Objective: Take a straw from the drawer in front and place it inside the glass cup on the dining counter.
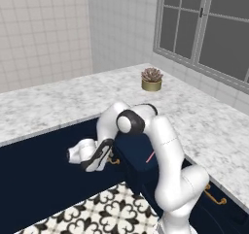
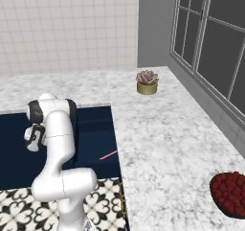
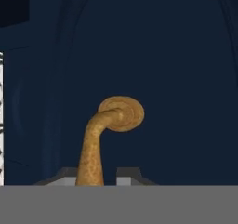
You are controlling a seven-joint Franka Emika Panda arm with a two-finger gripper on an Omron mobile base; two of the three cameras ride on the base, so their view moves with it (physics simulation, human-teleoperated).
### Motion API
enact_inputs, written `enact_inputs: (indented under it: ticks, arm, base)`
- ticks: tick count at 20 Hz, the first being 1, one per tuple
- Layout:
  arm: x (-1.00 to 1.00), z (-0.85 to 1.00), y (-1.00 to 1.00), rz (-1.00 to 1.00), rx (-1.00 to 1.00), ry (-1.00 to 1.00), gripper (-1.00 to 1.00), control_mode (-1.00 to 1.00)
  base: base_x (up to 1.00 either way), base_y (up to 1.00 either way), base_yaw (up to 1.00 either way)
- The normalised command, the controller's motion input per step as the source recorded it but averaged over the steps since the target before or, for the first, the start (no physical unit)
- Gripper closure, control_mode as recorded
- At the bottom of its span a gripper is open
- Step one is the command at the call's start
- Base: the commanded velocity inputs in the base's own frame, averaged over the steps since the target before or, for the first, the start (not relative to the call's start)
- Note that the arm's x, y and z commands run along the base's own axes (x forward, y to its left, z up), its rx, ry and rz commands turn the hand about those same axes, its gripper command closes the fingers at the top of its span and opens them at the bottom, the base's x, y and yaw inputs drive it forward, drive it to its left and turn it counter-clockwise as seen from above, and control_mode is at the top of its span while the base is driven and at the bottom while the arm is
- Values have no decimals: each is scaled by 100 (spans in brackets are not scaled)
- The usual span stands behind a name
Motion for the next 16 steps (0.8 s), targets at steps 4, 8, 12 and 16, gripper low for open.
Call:
enact_inputs:
  ticks: [4, 8, 12, 16]
  arm:
    - [-35, 86, 2, 1, 32, 5, -100, -100]
    - [-18, 75, 0, 0, 39, 27, -100, -100]
    - [-26, 84, -8, 0, 36, 12, -100, -100]
    - [-24, 94, -74, 0, 27, -9, -100, -100]
  base:
    - [0, 0, 0]
    - [0, 0, 0]
    - [0, 0, 0]
    - [0, 0, 0]
